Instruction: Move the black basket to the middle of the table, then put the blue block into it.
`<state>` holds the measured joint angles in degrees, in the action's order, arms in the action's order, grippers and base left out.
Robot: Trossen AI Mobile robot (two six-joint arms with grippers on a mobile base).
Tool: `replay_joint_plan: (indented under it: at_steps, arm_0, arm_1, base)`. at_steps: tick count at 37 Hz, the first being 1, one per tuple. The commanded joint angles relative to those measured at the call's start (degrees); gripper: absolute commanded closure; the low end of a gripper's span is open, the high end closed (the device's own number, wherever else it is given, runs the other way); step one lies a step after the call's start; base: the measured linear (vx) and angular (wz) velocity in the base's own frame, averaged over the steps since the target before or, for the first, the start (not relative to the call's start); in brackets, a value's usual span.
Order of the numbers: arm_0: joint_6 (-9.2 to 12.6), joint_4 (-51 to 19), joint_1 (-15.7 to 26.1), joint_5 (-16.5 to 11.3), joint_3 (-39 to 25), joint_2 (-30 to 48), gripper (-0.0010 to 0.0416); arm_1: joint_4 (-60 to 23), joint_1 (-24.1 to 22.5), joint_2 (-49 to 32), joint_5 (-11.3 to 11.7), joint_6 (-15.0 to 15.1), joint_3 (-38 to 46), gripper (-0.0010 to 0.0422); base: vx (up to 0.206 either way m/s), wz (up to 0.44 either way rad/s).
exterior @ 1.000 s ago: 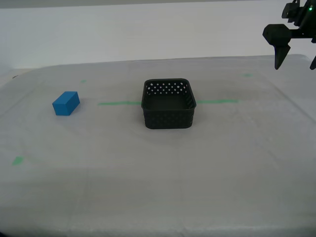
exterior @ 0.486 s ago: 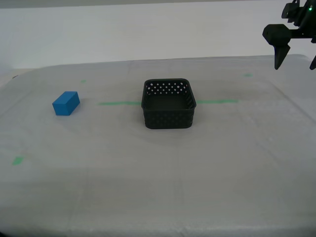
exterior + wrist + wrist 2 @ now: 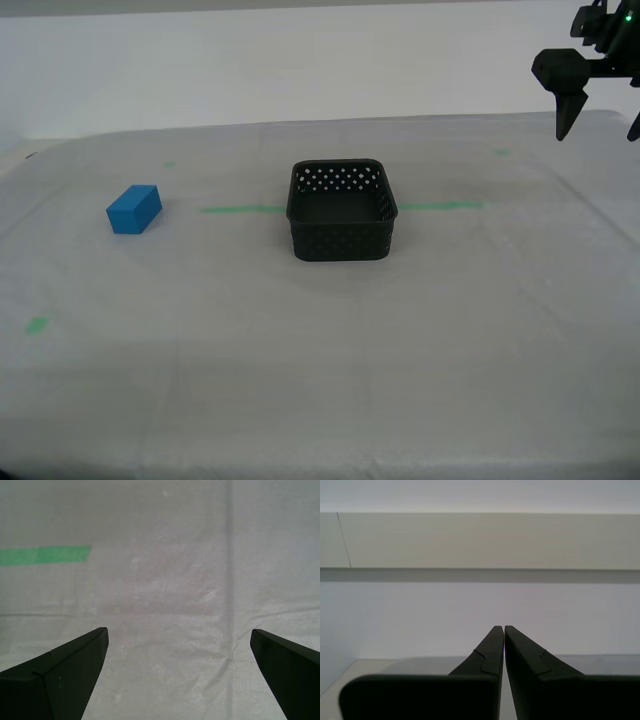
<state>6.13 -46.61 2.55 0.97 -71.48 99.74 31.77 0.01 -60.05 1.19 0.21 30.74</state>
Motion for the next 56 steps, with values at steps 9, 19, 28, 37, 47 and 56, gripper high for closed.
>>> replay_joint_plan:
  at_steps: [9, 19, 28, 37, 47, 56]
  arm_0:
    - [-0.13, 0.15, 0.02, 0.00, -0.02, 0.00, 0.0007]
    - [-0.13, 0.17, 0.04, 0.00, -0.02, -0.02, 0.0007]
    - [-0.13, 0.22, 0.02, 0.00, -0.02, 0.00, 0.0007]
    - [-0.13, 0.31, 0.02, 0.00, -0.02, -0.02, 0.0007]
    - [-0.13, 0.35, 0.02, 0.00, -0.02, 0.00, 0.0007]
    - [-0.13, 0.35, 0.02, 0.00, -0.02, 0.00, 0.0007]
  arm_1:
    - [-18.78, -0.04, 0.02, 0.02, -0.37, 5.77, 0.0412]
    - [-41.07, -0.04, 0.02, -0.13, -2.75, 13.73, 0.0412]
    - [-57.16, -0.04, -2.21, -0.11, -3.48, 21.77, 0.0412]
    - [-69.48, -0.11, -8.28, -1.29, -4.70, 29.44, 0.0412]
    - [-79.12, -0.11, -15.26, -3.41, -3.63, 37.33, 0.0412]
    - [-90.42, -0.11, -21.33, -3.43, -1.33, 46.45, 0.0412]
  base:
    - [0.000, 0.000]
    - [0.000, 0.000]
    - [0.000, 0.000]
    - [0.000, 0.000]
    - [0.000, 0.000]
    - [0.000, 0.000]
